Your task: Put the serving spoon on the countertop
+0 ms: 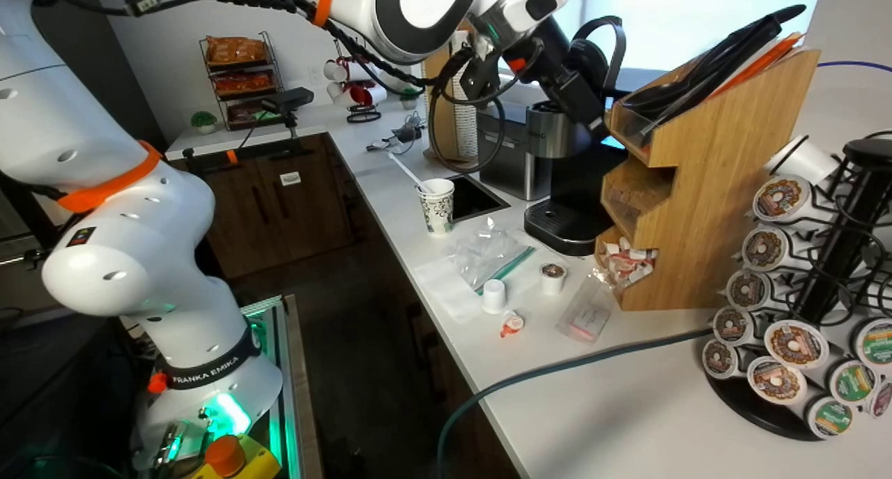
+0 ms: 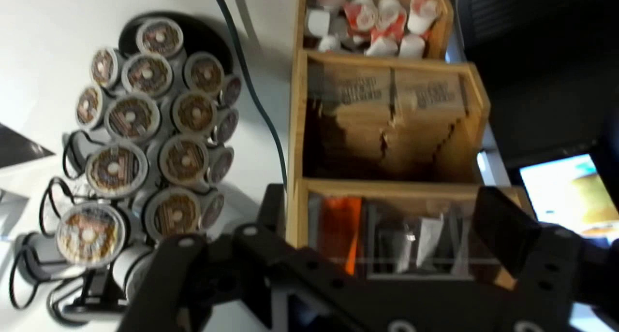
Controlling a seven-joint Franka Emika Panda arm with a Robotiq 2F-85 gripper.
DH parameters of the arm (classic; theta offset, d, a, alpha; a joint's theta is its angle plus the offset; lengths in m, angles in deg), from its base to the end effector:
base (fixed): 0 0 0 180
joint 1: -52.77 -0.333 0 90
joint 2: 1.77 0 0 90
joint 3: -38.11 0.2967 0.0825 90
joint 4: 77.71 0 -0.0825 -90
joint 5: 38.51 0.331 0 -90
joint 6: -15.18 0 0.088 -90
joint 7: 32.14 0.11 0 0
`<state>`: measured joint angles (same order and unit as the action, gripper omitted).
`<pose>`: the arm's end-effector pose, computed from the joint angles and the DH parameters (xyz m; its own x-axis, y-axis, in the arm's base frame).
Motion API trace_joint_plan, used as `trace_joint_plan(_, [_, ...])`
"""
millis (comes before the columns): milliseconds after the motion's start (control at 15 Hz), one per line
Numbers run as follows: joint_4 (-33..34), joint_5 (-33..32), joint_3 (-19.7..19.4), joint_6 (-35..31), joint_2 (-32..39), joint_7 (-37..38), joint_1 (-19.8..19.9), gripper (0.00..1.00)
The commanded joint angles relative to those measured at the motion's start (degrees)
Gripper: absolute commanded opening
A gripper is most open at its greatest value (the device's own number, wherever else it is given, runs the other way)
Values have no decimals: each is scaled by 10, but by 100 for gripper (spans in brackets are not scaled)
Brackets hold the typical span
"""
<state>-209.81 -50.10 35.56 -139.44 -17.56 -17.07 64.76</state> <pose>0.4551 -0.1130 0.5358 0.7270 -0.2771 0.6283 -0.3600 -0.9329 0.0050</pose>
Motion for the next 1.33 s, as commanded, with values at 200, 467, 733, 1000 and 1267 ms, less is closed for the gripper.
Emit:
trace_joint_plan(200, [97,-156,81,-51,22,245,102,100])
trace_joint_plan(467, [105,-151,77,-39,15,229,96,100])
trace_joint_plan(733, [104,-151,77,-39,16,228,95,100])
trace_joint_plan(1000, [153,-168,87,-19,58,177,84,100])
trace_joint_plan(1267, [229,-164,98,30,113,53,61,100])
